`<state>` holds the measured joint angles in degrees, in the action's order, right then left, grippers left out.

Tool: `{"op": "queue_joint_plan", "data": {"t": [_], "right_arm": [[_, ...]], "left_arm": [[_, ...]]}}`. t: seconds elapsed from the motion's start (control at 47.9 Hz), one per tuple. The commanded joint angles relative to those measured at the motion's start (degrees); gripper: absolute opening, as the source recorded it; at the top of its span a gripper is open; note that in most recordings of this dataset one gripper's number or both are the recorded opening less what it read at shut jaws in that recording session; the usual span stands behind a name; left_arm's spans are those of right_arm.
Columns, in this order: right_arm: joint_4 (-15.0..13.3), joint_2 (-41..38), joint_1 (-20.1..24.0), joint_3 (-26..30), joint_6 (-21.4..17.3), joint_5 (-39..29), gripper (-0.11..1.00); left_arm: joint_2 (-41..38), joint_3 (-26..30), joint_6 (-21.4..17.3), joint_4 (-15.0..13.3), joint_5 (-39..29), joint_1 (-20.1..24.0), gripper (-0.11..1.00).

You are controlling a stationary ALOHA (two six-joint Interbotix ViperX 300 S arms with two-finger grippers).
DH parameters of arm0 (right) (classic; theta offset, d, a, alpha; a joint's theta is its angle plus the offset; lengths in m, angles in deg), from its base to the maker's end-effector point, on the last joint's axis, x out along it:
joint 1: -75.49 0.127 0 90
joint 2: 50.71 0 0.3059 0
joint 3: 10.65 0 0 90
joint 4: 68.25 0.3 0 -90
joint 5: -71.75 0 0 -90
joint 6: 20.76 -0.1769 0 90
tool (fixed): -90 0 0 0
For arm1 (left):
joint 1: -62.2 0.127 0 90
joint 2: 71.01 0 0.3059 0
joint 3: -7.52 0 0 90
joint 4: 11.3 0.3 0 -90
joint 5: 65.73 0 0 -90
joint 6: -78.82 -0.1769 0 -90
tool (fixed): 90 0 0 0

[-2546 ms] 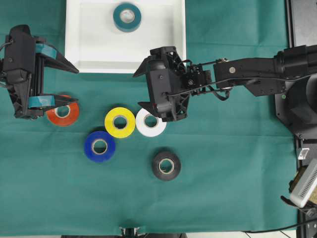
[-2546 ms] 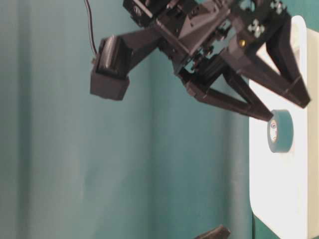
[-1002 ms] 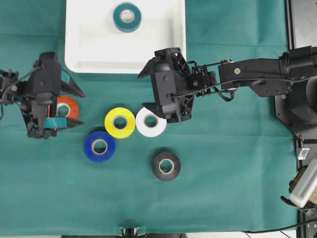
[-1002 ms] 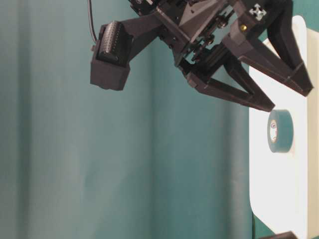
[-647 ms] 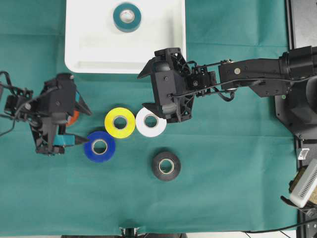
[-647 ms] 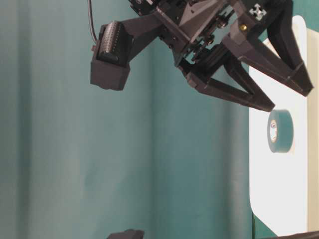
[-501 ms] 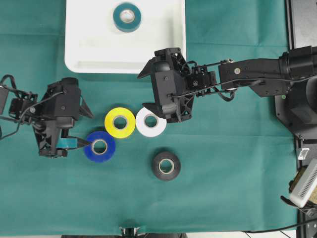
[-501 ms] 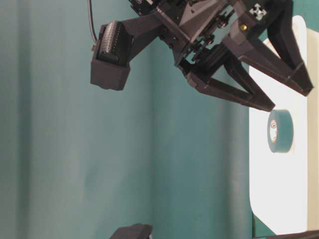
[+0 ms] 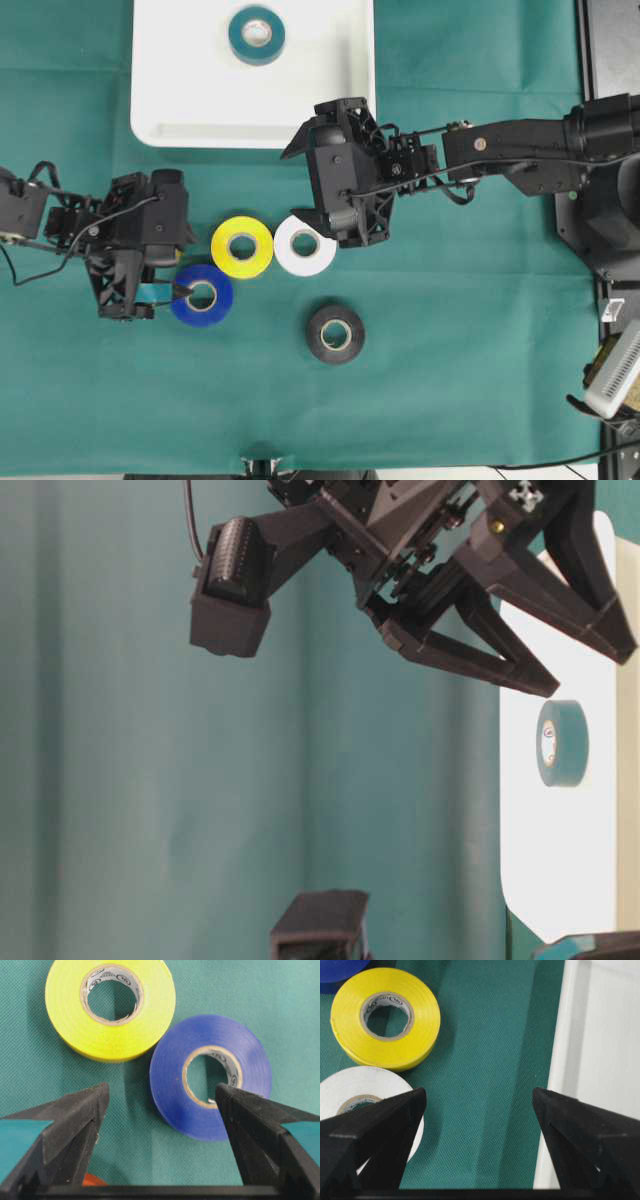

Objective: Put the tape alternately from left to right into the white case.
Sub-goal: 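Move the left gripper to the blue tape roll and grasp it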

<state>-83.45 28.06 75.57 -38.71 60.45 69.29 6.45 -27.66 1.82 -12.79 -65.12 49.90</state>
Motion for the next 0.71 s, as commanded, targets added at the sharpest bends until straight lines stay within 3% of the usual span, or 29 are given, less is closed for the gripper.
{"op": "queue_joint_plan", "data": {"t": [0.0, 0.188, 0.689], "right_arm": [[-0.1, 1.7, 0.1, 0.4, 0.0, 0.3, 0.79], [-0.1, 1.7, 0.1, 0.4, -0.1, 0.2, 0.79], [0.0, 1.7, 0.1, 0.2, -0.1, 0.3, 0.79]], "left_arm": [[-0.4, 1.7, 0.9, -0.2, 0.2, -0.2, 0.91], [-3.1, 2.5, 3.3, -0.1, -1.0, -0.2, 0.91], [-6.3, 4.7, 3.4, -0.1, -2.8, -0.2, 0.91]]}}
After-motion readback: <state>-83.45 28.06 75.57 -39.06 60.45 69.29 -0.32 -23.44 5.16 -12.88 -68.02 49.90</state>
